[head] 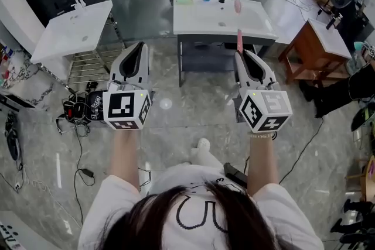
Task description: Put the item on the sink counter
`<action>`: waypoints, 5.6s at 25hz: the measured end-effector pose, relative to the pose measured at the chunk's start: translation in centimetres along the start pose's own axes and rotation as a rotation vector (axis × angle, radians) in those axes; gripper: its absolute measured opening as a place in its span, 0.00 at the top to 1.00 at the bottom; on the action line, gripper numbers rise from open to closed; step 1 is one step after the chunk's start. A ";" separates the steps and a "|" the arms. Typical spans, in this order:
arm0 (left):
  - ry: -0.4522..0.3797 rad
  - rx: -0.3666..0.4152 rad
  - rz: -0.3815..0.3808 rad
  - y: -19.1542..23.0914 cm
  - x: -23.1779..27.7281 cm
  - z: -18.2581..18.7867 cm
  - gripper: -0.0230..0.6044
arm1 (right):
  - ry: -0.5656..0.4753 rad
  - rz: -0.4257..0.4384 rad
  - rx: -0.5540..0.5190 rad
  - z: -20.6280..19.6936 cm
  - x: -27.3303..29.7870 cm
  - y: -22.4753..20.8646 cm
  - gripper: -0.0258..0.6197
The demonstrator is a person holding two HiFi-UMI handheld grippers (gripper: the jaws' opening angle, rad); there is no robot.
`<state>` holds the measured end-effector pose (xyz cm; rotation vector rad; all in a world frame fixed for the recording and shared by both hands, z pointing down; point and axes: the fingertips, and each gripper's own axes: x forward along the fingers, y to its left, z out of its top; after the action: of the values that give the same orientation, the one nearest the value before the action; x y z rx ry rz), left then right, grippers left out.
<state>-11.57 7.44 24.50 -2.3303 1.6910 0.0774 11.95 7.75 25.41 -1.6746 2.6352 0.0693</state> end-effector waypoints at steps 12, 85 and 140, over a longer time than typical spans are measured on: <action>0.011 0.011 0.054 4.3 8.3 -3.1 0.95 | -0.014 0.022 0.032 -1.3 10.0 -3.9 0.86; 0.301 -0.185 -0.011 27.1 49.1 -29.3 0.95 | 0.835 0.000 0.440 -33.7 58.7 -7.7 0.86; 0.255 -0.155 0.095 21.6 50.7 -24.9 0.95 | 0.751 0.217 0.403 -25.3 59.5 -12.1 0.59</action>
<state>-18.32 -51.75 34.81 -2.4586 1.9815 -0.0771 -2.17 -52.42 48.02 -1.4530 2.9841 -1.2205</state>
